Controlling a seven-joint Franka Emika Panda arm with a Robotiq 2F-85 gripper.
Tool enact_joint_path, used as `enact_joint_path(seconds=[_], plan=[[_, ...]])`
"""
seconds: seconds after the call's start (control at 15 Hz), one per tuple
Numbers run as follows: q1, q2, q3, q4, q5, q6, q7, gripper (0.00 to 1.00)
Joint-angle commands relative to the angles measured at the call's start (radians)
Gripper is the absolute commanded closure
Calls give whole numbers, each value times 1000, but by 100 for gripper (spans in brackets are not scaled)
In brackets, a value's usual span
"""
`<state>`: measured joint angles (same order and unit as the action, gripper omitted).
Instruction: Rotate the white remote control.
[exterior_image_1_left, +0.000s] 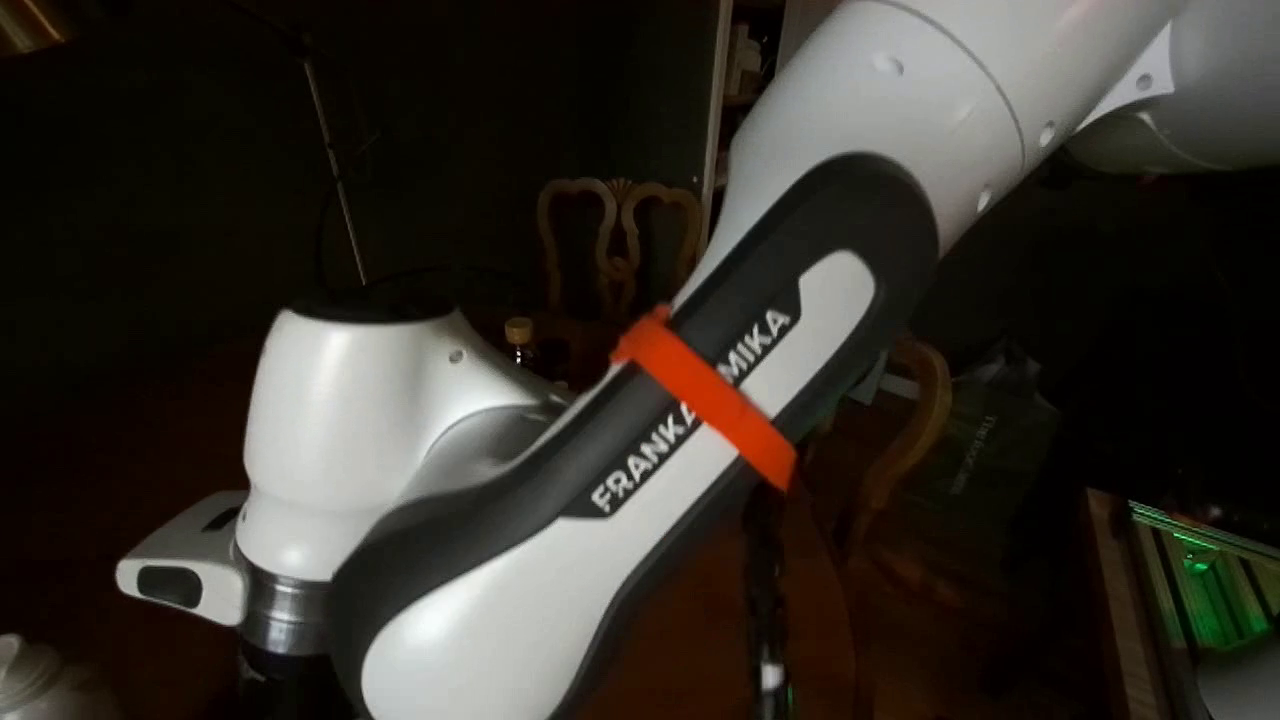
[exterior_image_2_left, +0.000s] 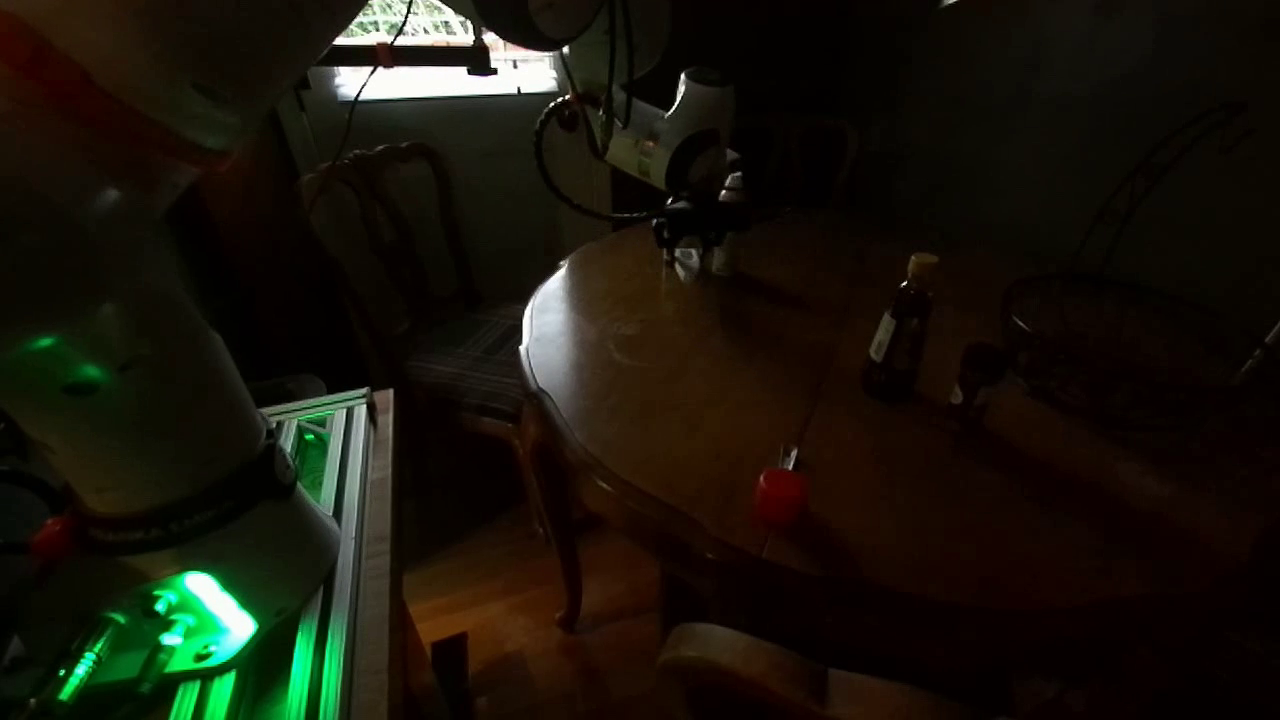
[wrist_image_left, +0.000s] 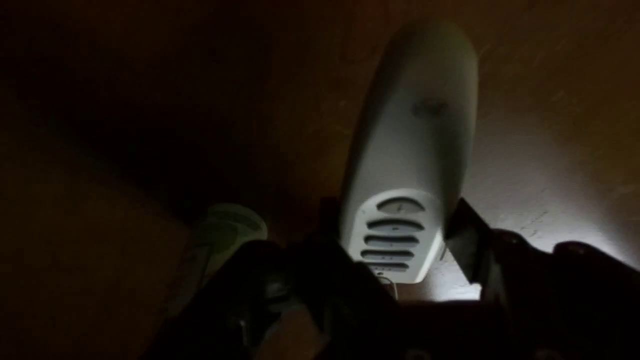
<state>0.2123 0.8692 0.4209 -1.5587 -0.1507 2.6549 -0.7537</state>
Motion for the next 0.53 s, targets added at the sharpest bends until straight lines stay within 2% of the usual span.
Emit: enact_joint_path(seconds=[0.0,0.27,0.47], plan=[[-95,-123,59,-73,17,-197,-183,70],[-123,-169,36,-69,34,-362,-409,70],[-123,-171,6,-63,19,-423,-577,70]])
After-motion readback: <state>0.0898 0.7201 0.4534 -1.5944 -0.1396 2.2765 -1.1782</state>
